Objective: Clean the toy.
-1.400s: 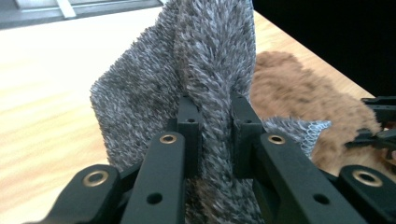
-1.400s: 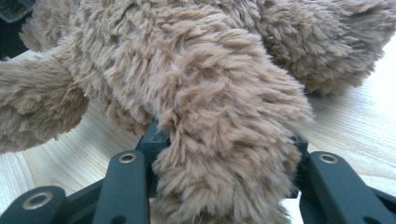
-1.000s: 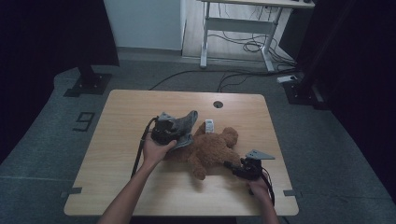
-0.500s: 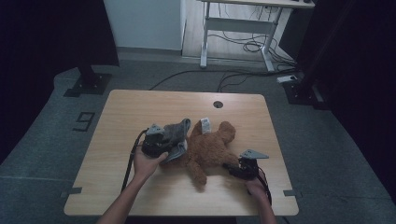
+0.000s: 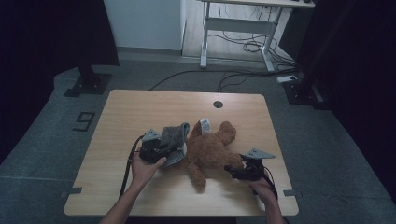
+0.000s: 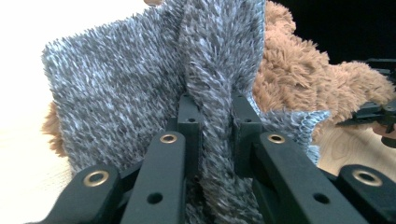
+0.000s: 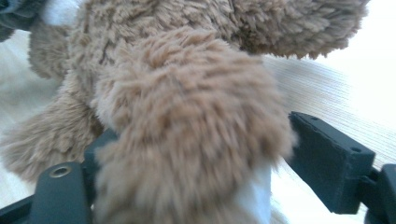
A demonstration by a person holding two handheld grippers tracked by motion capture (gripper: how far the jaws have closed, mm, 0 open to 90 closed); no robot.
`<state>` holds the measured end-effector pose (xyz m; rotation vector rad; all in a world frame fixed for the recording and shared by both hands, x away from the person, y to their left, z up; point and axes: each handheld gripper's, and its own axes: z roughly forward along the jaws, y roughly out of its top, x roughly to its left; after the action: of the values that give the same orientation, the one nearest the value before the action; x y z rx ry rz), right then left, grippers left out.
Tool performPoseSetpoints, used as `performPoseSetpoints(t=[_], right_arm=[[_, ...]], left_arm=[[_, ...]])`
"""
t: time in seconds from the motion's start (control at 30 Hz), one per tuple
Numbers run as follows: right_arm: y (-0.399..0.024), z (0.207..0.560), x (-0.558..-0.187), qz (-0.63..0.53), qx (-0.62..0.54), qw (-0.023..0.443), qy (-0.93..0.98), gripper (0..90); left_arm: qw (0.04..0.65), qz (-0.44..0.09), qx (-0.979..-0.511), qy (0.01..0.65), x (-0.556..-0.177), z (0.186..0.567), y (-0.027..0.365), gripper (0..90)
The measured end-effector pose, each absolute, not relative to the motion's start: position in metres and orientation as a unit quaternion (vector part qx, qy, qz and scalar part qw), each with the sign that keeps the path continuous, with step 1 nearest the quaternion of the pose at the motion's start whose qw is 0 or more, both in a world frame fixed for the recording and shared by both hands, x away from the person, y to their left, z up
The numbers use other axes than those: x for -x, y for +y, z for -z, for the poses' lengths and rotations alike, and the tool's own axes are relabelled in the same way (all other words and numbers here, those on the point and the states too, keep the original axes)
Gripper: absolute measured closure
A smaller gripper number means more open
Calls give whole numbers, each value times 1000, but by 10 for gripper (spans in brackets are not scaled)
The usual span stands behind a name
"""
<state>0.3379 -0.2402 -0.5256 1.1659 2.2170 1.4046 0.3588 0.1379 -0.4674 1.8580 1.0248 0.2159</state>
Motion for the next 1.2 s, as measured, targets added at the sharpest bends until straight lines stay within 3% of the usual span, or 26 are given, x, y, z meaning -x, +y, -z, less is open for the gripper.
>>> performPoseSetpoints(t=[0.2, 0.37, 0.57, 0.73, 0.83, 0.87, 0.97, 1.03, 1.2], right_arm=[[-257, 522, -334, -497, -382, 103, 772, 185], [-271, 512, -330, -534, -394, 104, 741, 180], [-243, 510, -339, -520, -407, 112, 742, 180], [-223, 528, -347, -493, -410, 85, 763, 174], [-215, 538, -346, -480, -396, 65, 780, 303], [-209, 542, -344, -469, -386, 67, 791, 381], [-201, 546, -345, -450, -378, 83, 804, 499], [-199, 547, -345, -452, -370, 93, 806, 546], [-197, 547, -344, -452, -362, 100, 809, 552]], left_arm=[[487, -85, -761, 420, -356, 469, 138, 777], [489, -83, -762, 417, -354, 469, 138, 776], [489, -81, -762, 416, -349, 469, 137, 776], [488, -79, -765, 413, -344, 469, 136, 774], [489, -74, -765, 413, -343, 468, 137, 774], [490, -73, -764, 413, -343, 468, 137, 773], [488, -74, -766, 412, -342, 460, 135, 771], [485, -79, -769, 410, -343, 451, 131, 771], [501, -84, -772, 381, -345, 424, 102, 770]])
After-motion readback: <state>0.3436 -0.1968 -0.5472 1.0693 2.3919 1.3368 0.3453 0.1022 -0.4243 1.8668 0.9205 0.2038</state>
